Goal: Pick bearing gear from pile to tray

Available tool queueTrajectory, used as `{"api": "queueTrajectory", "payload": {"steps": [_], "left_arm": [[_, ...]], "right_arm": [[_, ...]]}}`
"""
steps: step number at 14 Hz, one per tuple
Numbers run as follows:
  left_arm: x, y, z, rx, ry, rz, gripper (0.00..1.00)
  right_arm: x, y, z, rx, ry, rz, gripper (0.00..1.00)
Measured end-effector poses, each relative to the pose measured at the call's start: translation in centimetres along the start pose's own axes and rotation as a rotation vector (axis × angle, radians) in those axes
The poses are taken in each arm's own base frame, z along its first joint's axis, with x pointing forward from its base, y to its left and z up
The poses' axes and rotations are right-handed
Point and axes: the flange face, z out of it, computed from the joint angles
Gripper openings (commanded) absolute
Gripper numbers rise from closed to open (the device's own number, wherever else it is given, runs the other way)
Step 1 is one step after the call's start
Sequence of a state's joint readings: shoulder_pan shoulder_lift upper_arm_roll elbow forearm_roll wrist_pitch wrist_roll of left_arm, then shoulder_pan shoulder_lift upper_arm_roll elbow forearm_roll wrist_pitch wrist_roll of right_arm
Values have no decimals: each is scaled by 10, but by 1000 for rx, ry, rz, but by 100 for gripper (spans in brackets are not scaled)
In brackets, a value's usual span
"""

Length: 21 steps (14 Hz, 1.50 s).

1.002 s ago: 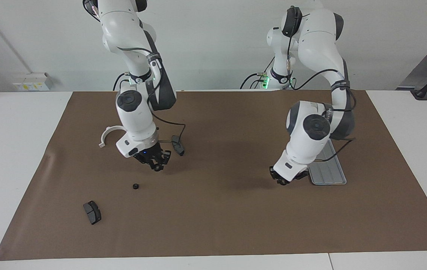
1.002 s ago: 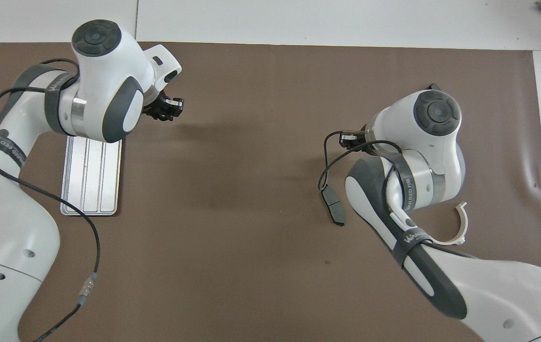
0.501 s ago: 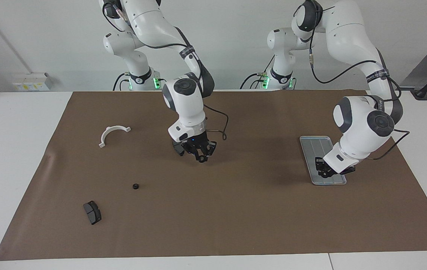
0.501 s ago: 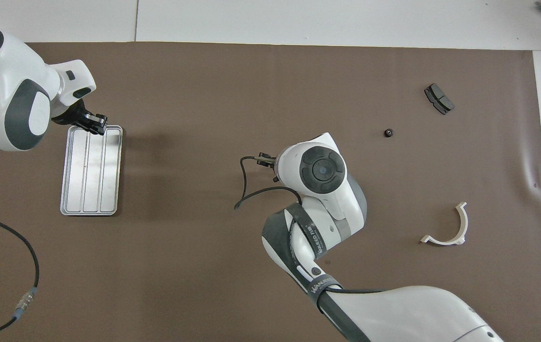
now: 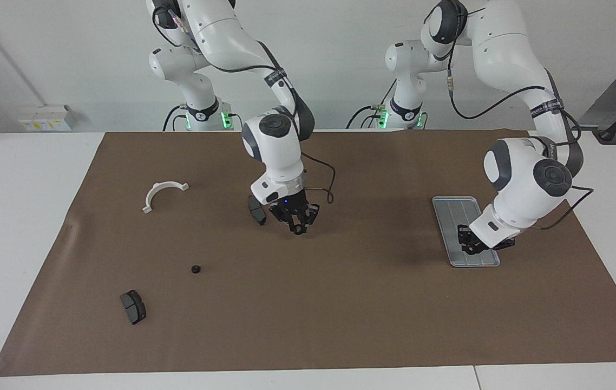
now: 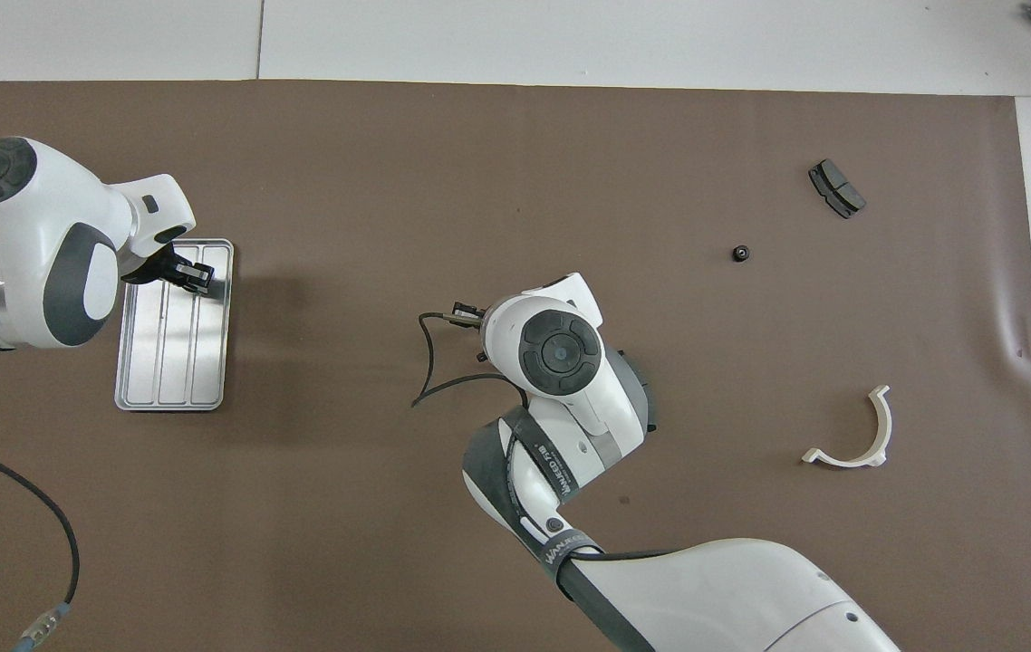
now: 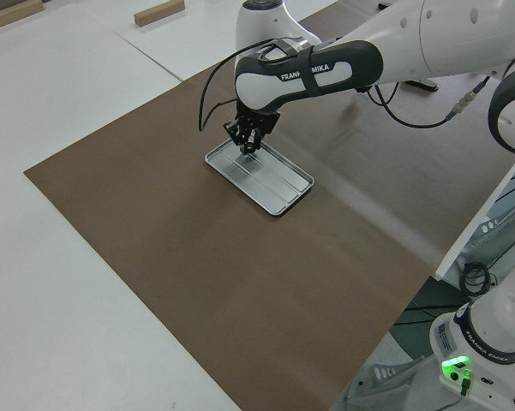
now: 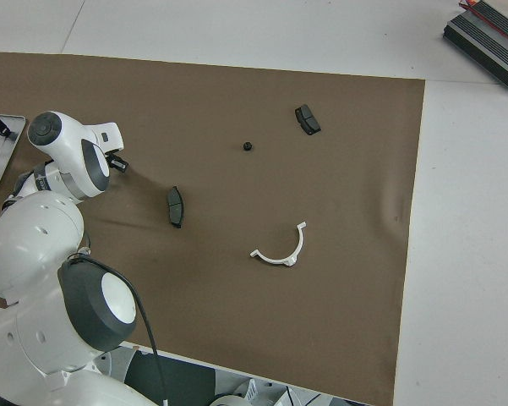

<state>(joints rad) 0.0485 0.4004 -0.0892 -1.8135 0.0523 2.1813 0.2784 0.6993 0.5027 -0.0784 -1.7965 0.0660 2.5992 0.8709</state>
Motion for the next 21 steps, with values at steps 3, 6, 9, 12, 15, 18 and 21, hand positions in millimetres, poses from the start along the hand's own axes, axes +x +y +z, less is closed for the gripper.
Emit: {"api": "queueTrajectory", "payload": {"steps": [3,6,9,12,15,18,21], "left_arm": [[0,0,-5,3,8,0,66],[1,1,-9,-3,20,-5,69],[7,12,-23,-51,61,-39,69],[24,52,-37,-63,86,-114,69],[41,118,-50,-73,103,-196,68],[51,189,-63,-88,118,-278,67],[54,254,-68,-103,122,-324,67]], "right_arm": [[0,-7,8,2,2,-3,100],[1,-8,9,2,3,-3,100],[13,-5,2,5,21,8,100],[66,26,-42,-38,59,20,100],[130,90,-97,-91,59,-56,100],[175,157,-113,-136,42,-167,100],[204,220,-111,-172,18,-295,100]]}}
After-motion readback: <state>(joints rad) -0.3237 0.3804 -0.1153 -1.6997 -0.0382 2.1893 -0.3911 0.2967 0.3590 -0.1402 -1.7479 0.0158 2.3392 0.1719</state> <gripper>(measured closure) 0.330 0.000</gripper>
